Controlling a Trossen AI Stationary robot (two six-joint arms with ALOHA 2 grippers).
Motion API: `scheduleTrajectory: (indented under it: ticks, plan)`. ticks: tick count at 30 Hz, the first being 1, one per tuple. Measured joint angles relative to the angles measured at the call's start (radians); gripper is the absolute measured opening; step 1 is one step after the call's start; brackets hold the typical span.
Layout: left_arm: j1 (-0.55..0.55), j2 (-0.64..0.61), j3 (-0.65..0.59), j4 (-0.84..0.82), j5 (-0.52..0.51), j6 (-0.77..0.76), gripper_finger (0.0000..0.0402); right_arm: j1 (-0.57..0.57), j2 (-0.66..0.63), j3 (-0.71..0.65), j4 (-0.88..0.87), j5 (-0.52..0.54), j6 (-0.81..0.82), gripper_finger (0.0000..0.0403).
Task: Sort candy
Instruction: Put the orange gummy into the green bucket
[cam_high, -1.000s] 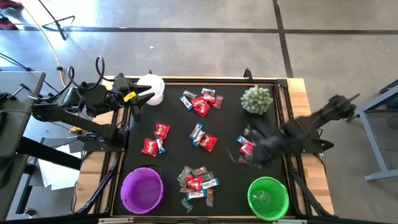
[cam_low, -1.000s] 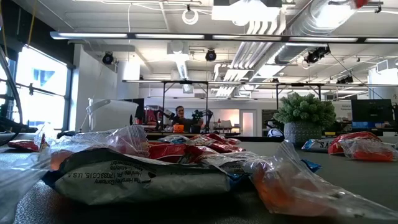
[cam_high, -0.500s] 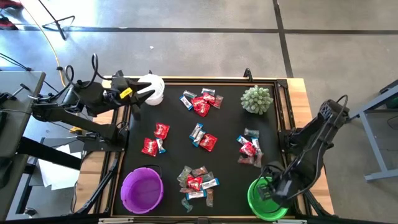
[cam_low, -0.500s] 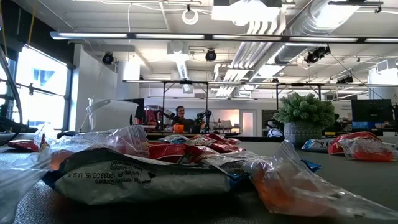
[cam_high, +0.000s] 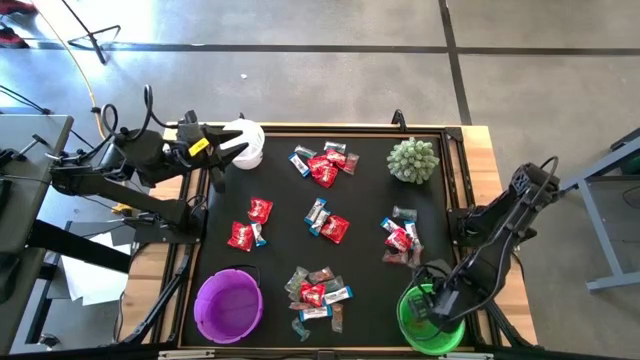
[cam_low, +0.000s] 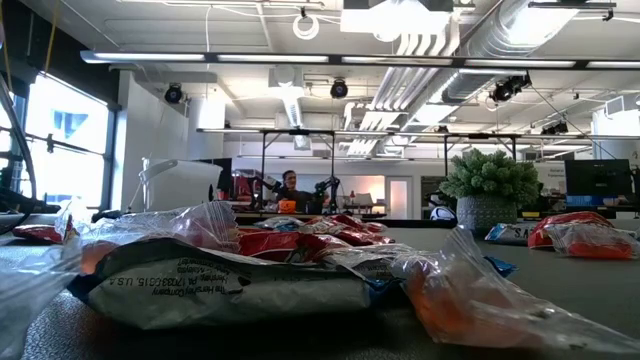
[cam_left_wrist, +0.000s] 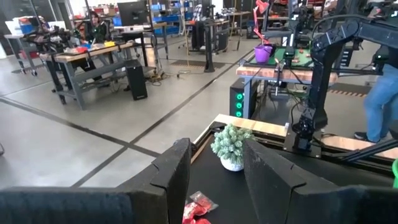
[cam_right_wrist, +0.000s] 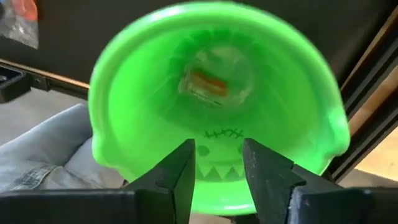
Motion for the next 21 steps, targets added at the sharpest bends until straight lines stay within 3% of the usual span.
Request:
scheduleTrajectory:
  ticks: [7, 13, 16, 21]
  plan:
    - [0.0, 0.0, 0.0, 0.0, 0.0, -0.029, 0.0131, -0.125, -0.052, 0.0, -0.091, 0.047, -0.244, 0.0133]
    - [0.0, 0.0, 0.0, 0.0, 0.0, -0.057, 0.0131, -0.249, -0.051, -0.019, -0.302, 0.116, -0.523, 0.0133]
    - [0.0, 0.0, 0.0, 0.0, 0.0, -0.084, 0.0131, -0.315, -0.055, -0.068, -0.37, 0.116, -0.554, 0.0133]
    - [0.0, 0.001, 0.0, 0.0, 0.0, -0.09, 0.0131, -0.414, -0.064, -0.179, -0.321, 0.115, -0.522, 0.0133]
